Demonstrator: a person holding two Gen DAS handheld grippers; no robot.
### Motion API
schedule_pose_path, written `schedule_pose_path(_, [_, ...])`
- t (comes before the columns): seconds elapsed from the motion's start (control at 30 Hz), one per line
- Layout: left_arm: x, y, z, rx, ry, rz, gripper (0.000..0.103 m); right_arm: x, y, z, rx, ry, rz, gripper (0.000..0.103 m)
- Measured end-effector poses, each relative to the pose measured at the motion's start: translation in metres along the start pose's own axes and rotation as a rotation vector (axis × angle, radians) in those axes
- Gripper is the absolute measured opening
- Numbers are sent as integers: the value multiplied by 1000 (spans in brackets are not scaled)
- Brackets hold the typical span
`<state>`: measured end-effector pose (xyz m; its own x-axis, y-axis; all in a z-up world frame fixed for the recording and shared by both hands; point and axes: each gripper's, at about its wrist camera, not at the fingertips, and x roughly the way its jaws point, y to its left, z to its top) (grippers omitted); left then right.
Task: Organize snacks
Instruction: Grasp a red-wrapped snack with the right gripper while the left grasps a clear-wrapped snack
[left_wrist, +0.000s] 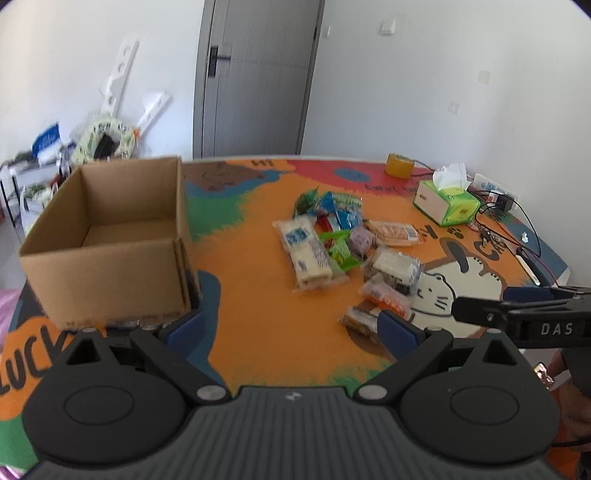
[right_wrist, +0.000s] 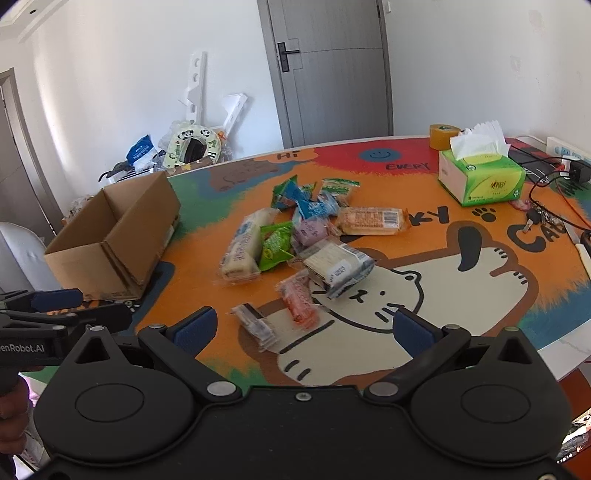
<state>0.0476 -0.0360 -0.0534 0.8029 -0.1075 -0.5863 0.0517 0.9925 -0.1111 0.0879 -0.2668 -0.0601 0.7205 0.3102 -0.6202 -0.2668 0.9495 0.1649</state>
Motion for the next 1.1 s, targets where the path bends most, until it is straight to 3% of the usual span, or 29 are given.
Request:
schedule_pose_path(0.27, [33,-19,-1,3,30,-40,98,19,-22,-7,16,-6,-2,101])
schedule_pose_path(0.47, [55,-29,-3,-8,35,-61,95,36,-37,-11,49,26,34,75])
schedule_pose_path(0.6, [70,-34,-4,-25,61,-67,87,46,-44,-16,63,41,70,58])
schedule_pose_path(0.7, [81,-38,-5,-28,81,-68,82,50,-49,-18,73,45,75,54])
schedule_pose_path(0.93, [100,-53,-9,-20,105,-82,80,54,-59,-21,95,51,77,54])
schedule_pose_path(1.1, [113,-56,-12,14,121,-37,80,56,-60,-21,95,46,80,54])
